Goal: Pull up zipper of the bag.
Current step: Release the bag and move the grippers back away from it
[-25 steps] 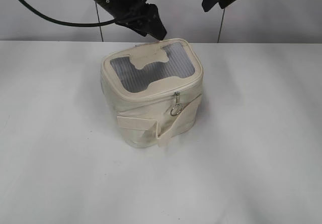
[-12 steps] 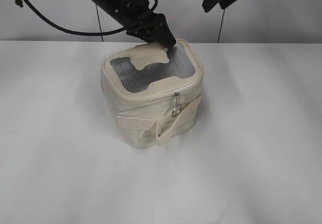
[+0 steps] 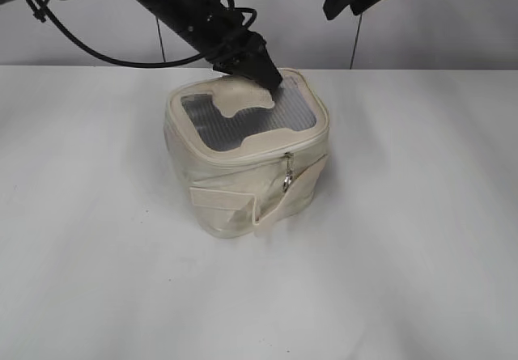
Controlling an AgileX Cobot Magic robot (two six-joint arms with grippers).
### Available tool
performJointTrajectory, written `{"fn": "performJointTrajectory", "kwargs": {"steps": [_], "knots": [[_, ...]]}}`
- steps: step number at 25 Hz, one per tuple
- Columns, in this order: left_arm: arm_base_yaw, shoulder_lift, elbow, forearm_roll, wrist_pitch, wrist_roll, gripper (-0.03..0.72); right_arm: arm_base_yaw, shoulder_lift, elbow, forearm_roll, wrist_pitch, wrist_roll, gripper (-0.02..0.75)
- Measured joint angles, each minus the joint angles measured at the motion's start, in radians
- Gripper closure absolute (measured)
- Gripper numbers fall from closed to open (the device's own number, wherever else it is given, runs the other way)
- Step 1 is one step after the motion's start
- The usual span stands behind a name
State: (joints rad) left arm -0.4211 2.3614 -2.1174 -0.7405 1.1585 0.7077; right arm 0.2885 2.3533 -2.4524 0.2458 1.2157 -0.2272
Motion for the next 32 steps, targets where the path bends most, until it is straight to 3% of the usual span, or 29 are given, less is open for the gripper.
{"fn": "performJointTrajectory", "kwargs": {"steps": [3,5,11,21,32], "knots": [[0.001,0.001,-0.009,0.007,0.008,0.0,0.579,0.0,0.0,0.0,0.005,0.0,0.001,0.336],[0.001,0.007,-0.028,0.011,0.03,-0.001,0.627,0.0,0.0,0.0,0.005,0.0,0.009,0.347],[0.0,0.016,-0.067,0.035,0.059,-0.001,0.63,0.0,-0.059,0.088,-0.004,-0.001,0.021,0.39],[-0.001,0.008,-0.068,0.047,0.066,-0.002,0.634,-0.002,-0.236,0.435,0.024,-0.001,-0.045,0.485],[-0.048,-0.01,-0.063,0.084,0.06,0.0,0.641,-0.002,-0.372,0.709,0.035,-0.001,-0.09,0.496]]}}
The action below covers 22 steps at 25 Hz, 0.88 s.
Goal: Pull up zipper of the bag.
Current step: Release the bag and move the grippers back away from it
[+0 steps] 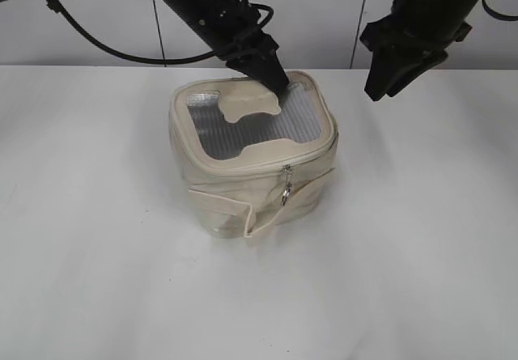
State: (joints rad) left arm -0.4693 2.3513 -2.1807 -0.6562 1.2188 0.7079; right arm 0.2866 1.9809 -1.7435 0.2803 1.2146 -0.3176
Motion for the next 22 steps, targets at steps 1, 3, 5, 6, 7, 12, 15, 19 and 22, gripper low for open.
{"fn": "performJointTrajectory", "kwargs": {"steps": [1,3,5,6,7,12,15,19,22], "knots": [[-0.006,-0.006,0.006,0.003,0.0,0.001,0.641,0.0,-0.01,0.012,0.0,0.0,-0.002,0.496],[-0.011,-0.022,0.032,0.003,-0.005,0.004,0.642,0.0,-0.025,0.025,0.0,0.0,-0.003,0.496],[-0.012,-0.046,0.075,0.003,-0.018,0.007,0.645,0.0,-0.039,0.029,0.0,0.0,-0.005,0.496],[-0.012,-0.062,0.096,0.003,-0.028,0.008,0.645,0.0,-0.044,0.029,0.001,0.0,-0.005,0.496],[-0.012,-0.078,0.123,0.003,-0.038,0.008,0.645,0.0,-0.047,0.029,0.005,0.0,-0.005,0.496],[-0.012,-0.134,0.23,-0.013,-0.076,0.011,0.648,0.0,-0.05,0.031,0.036,0.0,-0.018,0.496],[-0.012,-0.148,0.259,-0.013,-0.081,0.011,0.648,0.0,-0.05,0.031,0.093,0.0,-0.061,0.496],[-0.012,-0.162,0.267,0.003,-0.074,0.011,0.648,0.0,-0.05,0.031,0.139,0.0,-0.09,0.496],[-0.013,-0.175,0.275,0.012,-0.067,0.011,0.648,0.0,-0.05,0.032,0.14,0.0,-0.092,0.48]]}}
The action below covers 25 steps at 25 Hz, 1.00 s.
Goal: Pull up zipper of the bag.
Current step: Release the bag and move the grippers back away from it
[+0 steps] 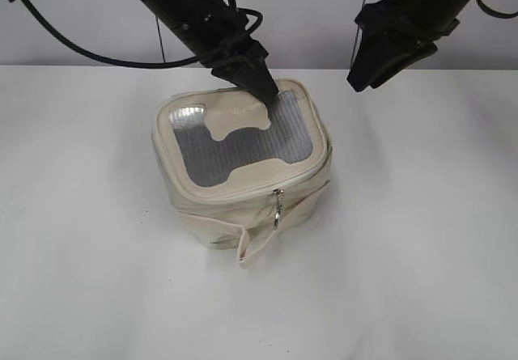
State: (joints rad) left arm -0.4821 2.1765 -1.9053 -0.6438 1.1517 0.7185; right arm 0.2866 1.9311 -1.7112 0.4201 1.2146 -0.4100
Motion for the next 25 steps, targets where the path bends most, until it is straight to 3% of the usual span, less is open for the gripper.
{"fn": "performJointTrajectory", "kwargs": {"steps": [6,13,16,20,25], "knots": [[-0.01,-0.004,0.0,0.027,0.007,0.0,0.648,0.0,0.049,0.001,-0.003,-0.001,-0.024,0.378],[-0.014,-0.005,0.0,0.028,0.007,0.015,0.649,0.0,0.088,0.002,0.027,-0.059,-0.118,0.367],[-0.014,-0.005,0.0,0.007,0.012,0.074,0.649,0.0,0.11,0.002,0.043,-0.073,-0.143,0.367],[-0.016,-0.005,0.005,-0.064,0.041,0.207,0.65,0.0,0.119,0.003,-0.052,-0.073,-0.14,0.367],[-0.016,-0.004,0.008,-0.098,0.063,0.275,0.65,-0.039,0.119,0.004,-0.14,-0.052,-0.095,0.37]]}}
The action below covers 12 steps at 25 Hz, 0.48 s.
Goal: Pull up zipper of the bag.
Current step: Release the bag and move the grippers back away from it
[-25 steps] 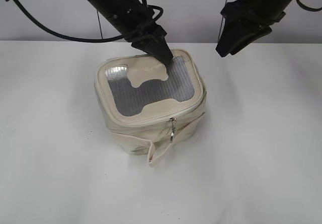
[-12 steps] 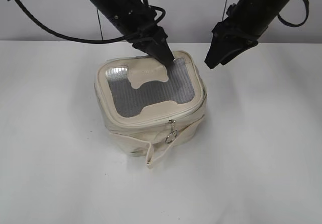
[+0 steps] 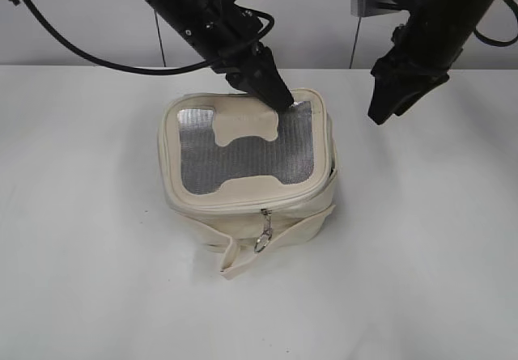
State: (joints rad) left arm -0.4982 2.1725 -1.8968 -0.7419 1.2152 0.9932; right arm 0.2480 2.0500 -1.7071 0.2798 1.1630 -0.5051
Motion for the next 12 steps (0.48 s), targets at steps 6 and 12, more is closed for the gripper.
{"fn": "performJointTrajectory", "kwargs": {"steps": [6,12], "knots": [[-0.014,0.009,0.0,-0.017,-0.001,0.03,0.65,-0.04,0.0,0.001,0.015,0.04,0.029,0.388],[-0.054,0.024,0.0,-0.032,-0.007,0.044,0.65,-0.041,-0.008,0.051,0.03,0.041,0.032,0.402]]}}
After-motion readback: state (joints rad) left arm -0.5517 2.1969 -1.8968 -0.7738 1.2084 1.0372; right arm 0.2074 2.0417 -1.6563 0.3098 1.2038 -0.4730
